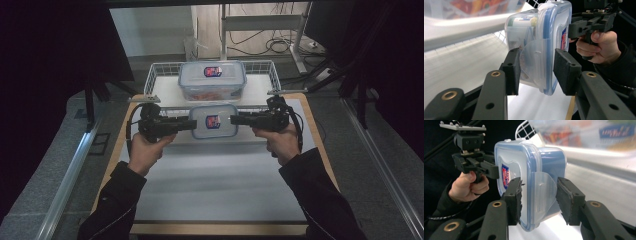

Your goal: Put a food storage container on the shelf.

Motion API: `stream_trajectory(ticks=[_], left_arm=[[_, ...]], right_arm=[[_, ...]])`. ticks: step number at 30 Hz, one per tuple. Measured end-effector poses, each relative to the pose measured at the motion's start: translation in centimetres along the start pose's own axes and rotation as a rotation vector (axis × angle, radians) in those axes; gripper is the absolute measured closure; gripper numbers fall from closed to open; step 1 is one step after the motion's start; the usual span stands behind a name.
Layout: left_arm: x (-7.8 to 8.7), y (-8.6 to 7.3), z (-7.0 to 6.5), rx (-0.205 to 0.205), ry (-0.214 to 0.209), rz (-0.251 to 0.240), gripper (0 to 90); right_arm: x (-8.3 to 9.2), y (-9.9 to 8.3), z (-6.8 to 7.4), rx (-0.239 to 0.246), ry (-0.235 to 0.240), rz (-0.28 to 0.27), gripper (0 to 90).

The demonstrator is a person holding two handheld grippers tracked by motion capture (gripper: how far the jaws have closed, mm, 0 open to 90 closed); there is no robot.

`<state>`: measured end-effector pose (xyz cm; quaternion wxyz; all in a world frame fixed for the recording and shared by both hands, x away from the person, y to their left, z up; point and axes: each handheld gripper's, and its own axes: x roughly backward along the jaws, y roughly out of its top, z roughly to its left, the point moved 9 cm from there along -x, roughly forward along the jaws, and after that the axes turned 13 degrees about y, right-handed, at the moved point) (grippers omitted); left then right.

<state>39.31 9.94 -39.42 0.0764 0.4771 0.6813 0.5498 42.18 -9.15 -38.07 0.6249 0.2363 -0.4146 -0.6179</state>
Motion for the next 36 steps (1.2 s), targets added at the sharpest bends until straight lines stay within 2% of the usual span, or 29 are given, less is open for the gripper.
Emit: stream_trajectory(ticks=[8, 21, 36], left_arm=[[0.3, 2.1, 0.1, -0.003, 0.004, -0.017, 58.0], [0.9, 6.7, 0.5, 0.001, -0.001, -0.023, 58.1], [1.0, 11.2, 2.2, 0.029, 0.008, -0.041, 57.4]], right_arm=[[0.2, 2.1, 0.1, 0.005, -0.004, -0.028, 56.5], [0.4, 6.0, 0.3, 0.004, -0.001, -0.073, 56.5], [-0.2, 10.2, -0.2, 0.010, -0.037, -0.080, 56.4]])
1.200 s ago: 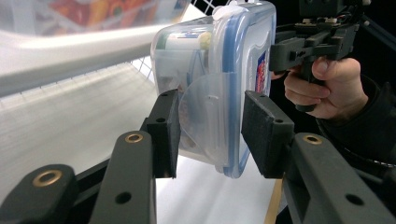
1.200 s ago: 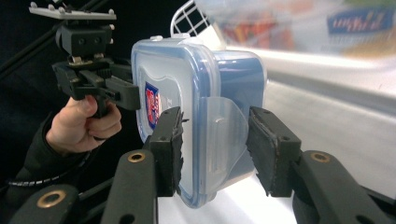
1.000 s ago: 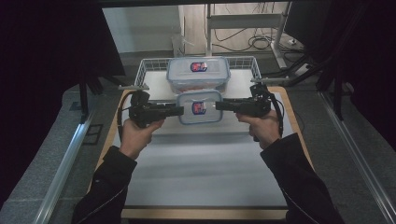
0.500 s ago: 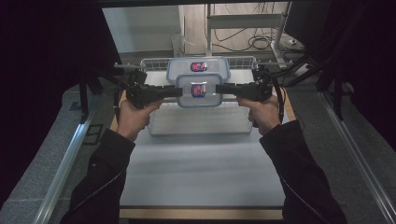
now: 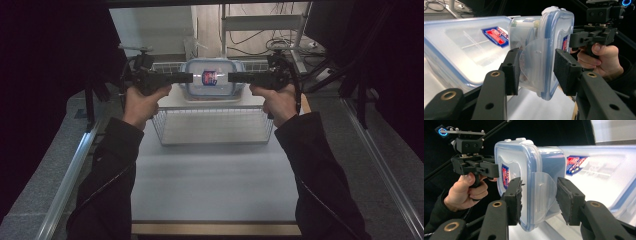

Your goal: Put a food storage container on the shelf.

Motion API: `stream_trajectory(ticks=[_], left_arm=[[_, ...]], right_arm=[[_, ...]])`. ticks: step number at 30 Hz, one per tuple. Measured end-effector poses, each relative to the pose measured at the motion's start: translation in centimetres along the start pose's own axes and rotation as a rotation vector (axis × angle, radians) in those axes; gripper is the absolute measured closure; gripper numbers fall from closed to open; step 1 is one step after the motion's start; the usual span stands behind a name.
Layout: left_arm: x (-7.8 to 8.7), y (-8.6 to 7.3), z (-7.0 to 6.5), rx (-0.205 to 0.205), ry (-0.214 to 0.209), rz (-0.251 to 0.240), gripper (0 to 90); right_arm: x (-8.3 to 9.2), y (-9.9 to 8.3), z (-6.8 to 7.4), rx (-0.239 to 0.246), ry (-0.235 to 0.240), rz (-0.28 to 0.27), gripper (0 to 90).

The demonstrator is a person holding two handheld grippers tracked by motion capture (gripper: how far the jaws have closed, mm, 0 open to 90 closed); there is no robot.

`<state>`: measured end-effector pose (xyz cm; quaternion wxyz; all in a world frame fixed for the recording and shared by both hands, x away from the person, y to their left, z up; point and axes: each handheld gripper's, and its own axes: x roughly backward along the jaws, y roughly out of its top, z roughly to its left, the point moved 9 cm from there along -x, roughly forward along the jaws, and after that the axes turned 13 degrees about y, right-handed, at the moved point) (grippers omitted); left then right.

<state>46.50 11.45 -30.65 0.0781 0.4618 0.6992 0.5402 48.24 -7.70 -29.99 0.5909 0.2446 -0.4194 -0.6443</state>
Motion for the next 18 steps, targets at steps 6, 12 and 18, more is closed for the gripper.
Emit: stream_trajectory(ticks=[6, 12, 18], left_arm=[[-0.5, 0.8, 0.5, 0.019, -0.002, -0.010, 57.4], [-1.2, 1.2, 0.9, 0.040, 0.002, -0.012, 57.5], [-2.0, 1.5, 1.4, 0.062, 0.007, -0.002, 57.5]], right_arm=[[-0.1, 1.3, -0.5, -0.002, -0.013, 0.000, 56.2], [-0.2, 2.1, -1.4, -0.020, -0.027, -0.009, 55.5], [-0.2, 2.4, -2.2, -0.036, -0.034, -0.020, 55.3]])
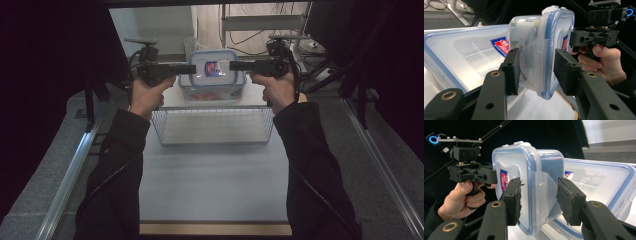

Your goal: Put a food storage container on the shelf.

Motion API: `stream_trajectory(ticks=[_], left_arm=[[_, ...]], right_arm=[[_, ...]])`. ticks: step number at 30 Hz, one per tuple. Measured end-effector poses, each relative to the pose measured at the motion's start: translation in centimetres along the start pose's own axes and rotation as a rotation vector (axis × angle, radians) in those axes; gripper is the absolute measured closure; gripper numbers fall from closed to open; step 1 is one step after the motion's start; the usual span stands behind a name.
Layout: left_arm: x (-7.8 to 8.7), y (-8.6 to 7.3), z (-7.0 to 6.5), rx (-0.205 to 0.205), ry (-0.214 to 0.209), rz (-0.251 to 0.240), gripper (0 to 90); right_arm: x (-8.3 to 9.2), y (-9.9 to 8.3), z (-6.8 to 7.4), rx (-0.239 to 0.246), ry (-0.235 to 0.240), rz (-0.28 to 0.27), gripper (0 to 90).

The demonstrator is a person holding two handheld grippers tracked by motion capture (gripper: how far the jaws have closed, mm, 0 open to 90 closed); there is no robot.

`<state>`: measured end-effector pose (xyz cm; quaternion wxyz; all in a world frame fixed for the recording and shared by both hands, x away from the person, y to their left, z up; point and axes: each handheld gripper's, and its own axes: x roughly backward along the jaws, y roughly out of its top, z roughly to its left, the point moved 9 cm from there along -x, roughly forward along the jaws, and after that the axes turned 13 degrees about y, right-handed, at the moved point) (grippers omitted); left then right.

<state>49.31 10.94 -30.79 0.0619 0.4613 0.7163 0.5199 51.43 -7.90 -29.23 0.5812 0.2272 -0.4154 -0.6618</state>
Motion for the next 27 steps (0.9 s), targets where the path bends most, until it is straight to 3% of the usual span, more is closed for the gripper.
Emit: stream_trajectory(ticks=[4, 10, 17, 24, 27], left_arm=[[-0.2, 0.1, 0.1, 0.000, 0.006, -0.001, 57.3], [-0.2, 0.1, 0.1, -0.040, 0.029, -0.004, 55.9], [-0.5, -0.4, 0.4, -0.099, 0.126, 0.021, 51.4], [-0.8, -0.4, 0.2, -0.102, 0.133, 0.010, 48.2], [-0.9, -0.4, 0.1, -0.110, 0.149, 0.000, 42.4]], right_arm=[[-0.1, -0.1, -0.5, -0.014, -0.001, -0.003, 55.1], [-0.2, -0.1, -0.6, -0.025, -0.005, -0.007, 54.5], [-0.5, 0.0, -0.9, -0.009, -0.032, -0.010, 52.5], [-1.2, 0.1, -1.3, 0.013, -0.064, -0.018, 48.3], [-1.3, 0.4, -1.4, 0.041, -0.094, -0.028, 46.6]])
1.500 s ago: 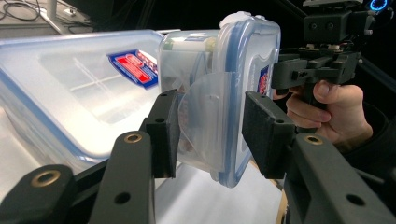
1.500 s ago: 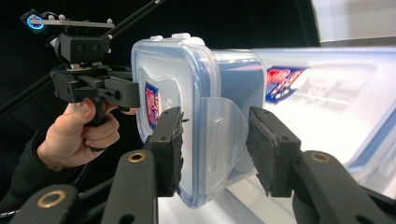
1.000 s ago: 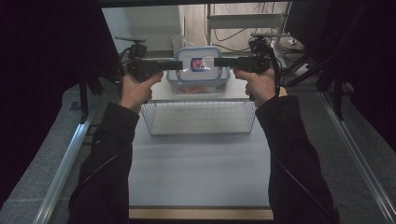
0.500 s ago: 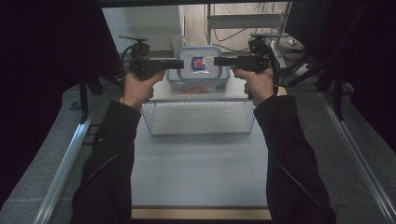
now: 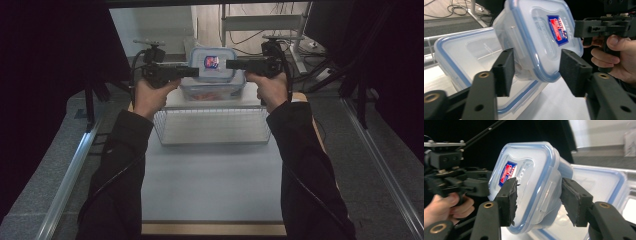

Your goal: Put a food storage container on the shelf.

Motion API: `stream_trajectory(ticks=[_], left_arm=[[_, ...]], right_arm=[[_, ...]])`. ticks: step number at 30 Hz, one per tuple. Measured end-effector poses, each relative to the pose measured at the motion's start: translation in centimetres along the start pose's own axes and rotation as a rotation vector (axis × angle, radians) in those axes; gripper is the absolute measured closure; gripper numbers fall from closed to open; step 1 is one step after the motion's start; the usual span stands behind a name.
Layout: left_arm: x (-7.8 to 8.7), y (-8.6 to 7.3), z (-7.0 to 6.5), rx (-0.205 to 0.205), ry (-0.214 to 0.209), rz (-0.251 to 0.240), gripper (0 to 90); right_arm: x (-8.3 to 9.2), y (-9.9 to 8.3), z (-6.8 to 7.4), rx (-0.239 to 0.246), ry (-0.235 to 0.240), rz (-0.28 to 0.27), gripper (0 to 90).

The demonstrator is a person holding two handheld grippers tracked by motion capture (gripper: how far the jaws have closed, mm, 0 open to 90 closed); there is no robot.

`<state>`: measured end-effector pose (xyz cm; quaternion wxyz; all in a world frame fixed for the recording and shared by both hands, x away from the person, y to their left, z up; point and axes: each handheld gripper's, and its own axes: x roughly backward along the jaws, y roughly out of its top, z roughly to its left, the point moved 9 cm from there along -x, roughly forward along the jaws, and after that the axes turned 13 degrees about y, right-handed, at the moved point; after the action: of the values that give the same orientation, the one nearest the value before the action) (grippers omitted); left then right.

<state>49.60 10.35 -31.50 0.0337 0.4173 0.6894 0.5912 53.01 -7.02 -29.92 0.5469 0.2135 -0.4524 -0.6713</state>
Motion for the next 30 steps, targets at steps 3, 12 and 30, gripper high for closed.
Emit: stream_trajectory(ticks=[3, 12, 30], left_arm=[[0.0, -0.1, 0.0, -0.034, 0.043, -0.018, 34.5], [1.3, -0.3, -0.2, -0.110, 0.092, -0.089, 33.3], [2.1, -3.9, -1.9, -0.244, 0.117, -0.097, 45.6]], right_arm=[[0.1, 0.2, -0.2, 0.057, -0.065, 0.004, 42.9], [2.1, 0.5, 1.0, 0.176, -0.114, 0.007, 58.0], [1.8, -4.8, 1.8, 0.270, -0.086, 0.115, 71.6]])
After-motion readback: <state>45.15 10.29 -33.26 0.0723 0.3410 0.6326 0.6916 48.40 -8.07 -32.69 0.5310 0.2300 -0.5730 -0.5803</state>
